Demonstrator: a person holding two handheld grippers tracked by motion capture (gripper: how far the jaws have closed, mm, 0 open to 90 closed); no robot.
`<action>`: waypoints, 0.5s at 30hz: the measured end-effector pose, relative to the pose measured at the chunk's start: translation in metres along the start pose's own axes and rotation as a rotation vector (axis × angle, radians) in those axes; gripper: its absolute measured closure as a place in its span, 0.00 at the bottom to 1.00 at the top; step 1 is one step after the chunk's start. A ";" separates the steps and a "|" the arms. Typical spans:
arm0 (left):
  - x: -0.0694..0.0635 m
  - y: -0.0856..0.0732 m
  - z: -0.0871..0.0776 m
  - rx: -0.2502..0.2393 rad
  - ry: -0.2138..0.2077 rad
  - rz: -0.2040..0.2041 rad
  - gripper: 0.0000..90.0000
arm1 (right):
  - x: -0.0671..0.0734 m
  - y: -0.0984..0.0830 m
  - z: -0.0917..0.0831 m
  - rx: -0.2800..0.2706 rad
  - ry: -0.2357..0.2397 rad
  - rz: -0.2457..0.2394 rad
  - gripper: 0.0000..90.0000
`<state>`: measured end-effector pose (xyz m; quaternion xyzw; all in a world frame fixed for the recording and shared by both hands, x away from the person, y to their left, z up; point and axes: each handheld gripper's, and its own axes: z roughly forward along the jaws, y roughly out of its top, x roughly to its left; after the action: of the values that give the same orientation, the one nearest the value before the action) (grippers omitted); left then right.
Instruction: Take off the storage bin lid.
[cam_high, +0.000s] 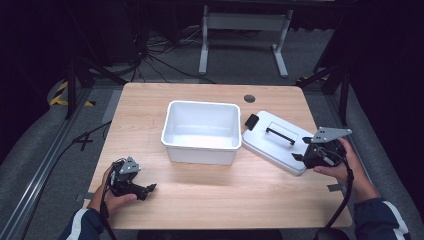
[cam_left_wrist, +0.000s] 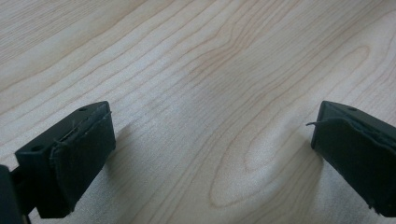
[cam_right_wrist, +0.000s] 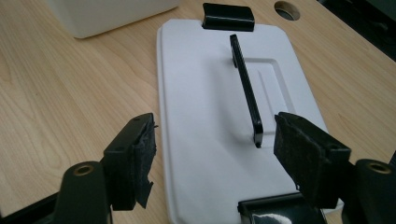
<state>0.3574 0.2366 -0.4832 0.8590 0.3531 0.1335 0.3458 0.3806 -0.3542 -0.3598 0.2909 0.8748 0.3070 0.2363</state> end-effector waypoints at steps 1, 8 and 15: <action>0.000 0.000 0.000 0.000 0.000 0.000 0.00 | 0.000 0.000 0.000 0.000 0.000 0.000 0.33; 0.000 0.000 0.000 0.000 0.000 0.000 0.00 | 0.008 -0.014 -0.006 -0.015 -0.006 -0.003 0.33; 0.000 0.000 0.000 0.000 0.000 0.000 0.00 | 0.013 -0.028 -0.008 -0.022 -0.027 -0.001 0.33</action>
<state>0.3574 0.2365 -0.4832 0.8590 0.3532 0.1336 0.3457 0.3566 -0.3671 -0.3758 0.2919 0.8682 0.3126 0.2516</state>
